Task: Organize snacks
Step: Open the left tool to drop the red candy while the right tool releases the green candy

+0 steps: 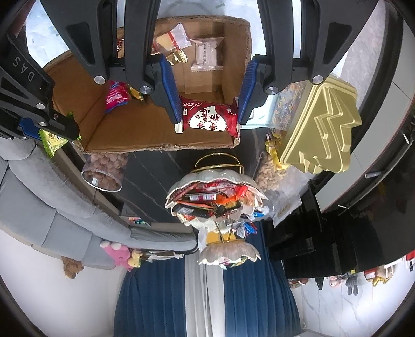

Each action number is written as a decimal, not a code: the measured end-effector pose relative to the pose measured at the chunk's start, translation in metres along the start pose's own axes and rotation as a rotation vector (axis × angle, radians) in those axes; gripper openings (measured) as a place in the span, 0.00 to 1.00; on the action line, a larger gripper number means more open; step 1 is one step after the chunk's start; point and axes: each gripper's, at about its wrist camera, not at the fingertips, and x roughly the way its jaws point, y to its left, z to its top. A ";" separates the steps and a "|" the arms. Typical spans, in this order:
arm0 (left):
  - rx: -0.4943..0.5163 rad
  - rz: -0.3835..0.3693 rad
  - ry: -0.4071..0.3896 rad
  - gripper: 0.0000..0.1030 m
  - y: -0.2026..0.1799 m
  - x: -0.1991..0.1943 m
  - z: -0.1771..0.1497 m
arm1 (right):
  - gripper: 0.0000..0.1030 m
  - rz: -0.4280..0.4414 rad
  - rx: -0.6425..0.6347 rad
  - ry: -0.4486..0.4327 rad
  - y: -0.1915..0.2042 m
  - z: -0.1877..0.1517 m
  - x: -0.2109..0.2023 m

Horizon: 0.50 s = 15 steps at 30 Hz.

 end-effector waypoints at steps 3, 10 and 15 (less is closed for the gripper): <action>0.001 0.000 0.014 0.42 0.000 0.006 -0.001 | 0.25 -0.001 0.002 0.013 -0.001 -0.001 0.006; 0.005 -0.004 0.037 0.43 -0.001 0.015 -0.002 | 0.25 0.002 0.005 0.047 -0.002 -0.002 0.018; 0.009 -0.009 0.050 0.43 -0.003 0.018 -0.003 | 0.25 0.006 0.003 0.069 -0.002 -0.003 0.023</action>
